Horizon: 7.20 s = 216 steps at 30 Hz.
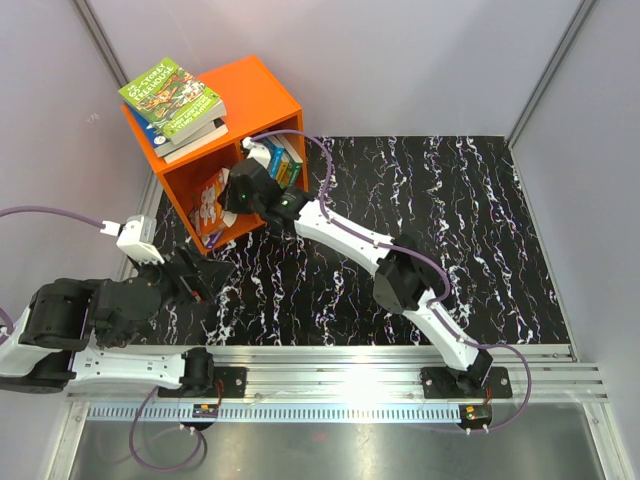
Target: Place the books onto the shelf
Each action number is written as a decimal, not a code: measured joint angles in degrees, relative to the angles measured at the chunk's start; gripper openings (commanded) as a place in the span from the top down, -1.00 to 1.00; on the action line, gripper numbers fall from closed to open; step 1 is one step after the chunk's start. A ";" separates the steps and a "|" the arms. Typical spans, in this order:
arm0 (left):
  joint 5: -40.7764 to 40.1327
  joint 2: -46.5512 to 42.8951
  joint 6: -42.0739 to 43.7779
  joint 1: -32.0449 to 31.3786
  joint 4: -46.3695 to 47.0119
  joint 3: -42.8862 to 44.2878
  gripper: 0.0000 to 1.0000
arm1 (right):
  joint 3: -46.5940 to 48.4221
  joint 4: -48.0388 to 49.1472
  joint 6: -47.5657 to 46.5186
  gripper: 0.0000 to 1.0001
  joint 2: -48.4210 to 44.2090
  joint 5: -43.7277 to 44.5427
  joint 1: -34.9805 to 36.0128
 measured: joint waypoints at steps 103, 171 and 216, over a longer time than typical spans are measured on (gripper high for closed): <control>48.87 45.44 46.49 74.34 78.60 -28.74 1.00 | -2.69 -0.17 8.94 0.07 -2.19 -20.55 -9.16; 30.40 -4.96 60.70 64.63 69.99 -55.32 -0.97 | -81.13 -11.63 2.16 -1.00 -100.78 -15.58 -10.99; 31.54 40.39 61.48 80.76 137.96 -67.98 -0.97 | -85.35 -14.82 -9.86 -0.99 -101.29 1.22 -11.02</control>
